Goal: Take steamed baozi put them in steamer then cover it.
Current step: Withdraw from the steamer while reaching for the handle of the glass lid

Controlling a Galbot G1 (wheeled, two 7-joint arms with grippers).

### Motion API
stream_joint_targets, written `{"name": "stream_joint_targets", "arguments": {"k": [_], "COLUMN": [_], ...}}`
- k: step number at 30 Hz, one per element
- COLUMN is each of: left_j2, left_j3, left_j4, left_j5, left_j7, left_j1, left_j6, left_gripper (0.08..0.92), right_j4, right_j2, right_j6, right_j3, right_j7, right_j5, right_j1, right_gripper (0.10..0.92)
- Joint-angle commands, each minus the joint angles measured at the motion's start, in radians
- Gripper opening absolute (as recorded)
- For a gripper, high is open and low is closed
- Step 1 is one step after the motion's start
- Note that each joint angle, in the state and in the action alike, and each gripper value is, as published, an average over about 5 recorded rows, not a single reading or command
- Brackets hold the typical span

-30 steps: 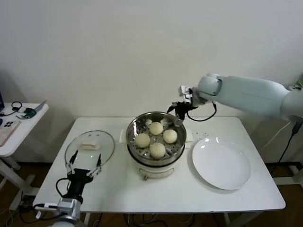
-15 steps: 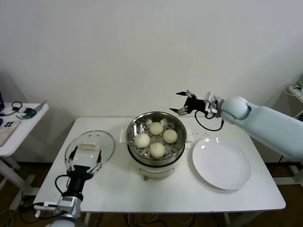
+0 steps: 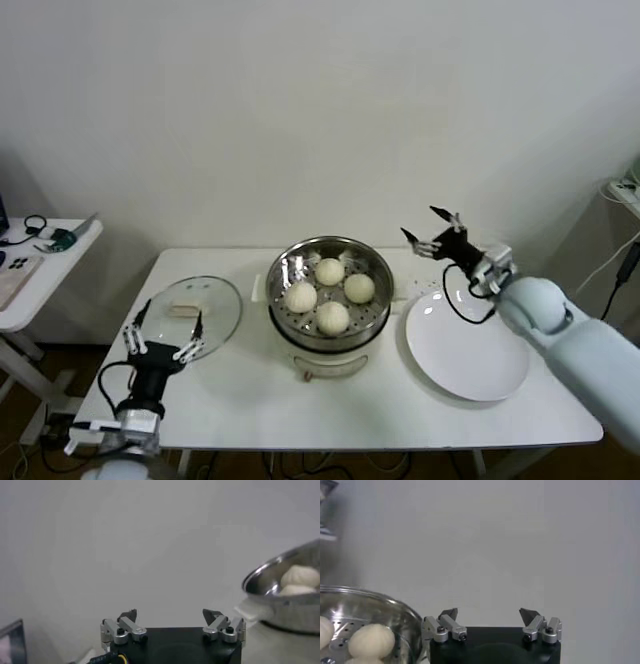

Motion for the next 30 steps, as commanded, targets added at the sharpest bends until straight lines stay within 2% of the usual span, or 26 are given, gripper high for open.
{"name": "stream_joint_targets", "arguments": {"k": [1, 6, 9, 13, 20, 30], "left_j2": [0.014, 0.032, 0.051, 0.085, 0.12, 0.12], "left_j3": [-0.041, -0.041, -0.036, -0.012, 0.036, 0.097], "left_j4": [-0.001, 0.036, 0.079, 0.177, 0.352, 0.608], "left_j5": [0.589, 0.886, 0.975, 0.996, 0.95, 0.931], "left_j7": [0.061, 0.098, 0.109, 0.102, 0.042, -0.039], "left_j1": [0.013, 0.013, 0.003, -0.033, -0.131, -0.365], "left_j6": [0.082, 0.115, 0.12, 0.117, 0.097, 0.044], "left_gripper": [0.823, 0.823, 0.823, 0.823, 0.823, 0.823], "right_j4": [0.173, 0.226, 0.241, 0.229, 0.204, 0.19], "right_j2": [0.188, 0.281, 0.32, 0.336, 0.336, 0.358], "right_j6": [-0.078, -0.064, -0.042, -0.03, -0.035, -0.038], "right_j3": [0.615, 0.661, 0.67, 0.675, 0.672, 0.643], "right_j7": [0.044, 0.007, -0.006, -0.021, -0.027, -0.028], "right_j5": [-0.123, -0.15, -0.152, -0.161, -0.173, -0.234], "right_j1": [-0.629, -0.723, -0.744, -0.743, -0.719, -0.704], "right_gripper": [0.823, 0.823, 0.823, 0.823, 0.823, 0.823]}}
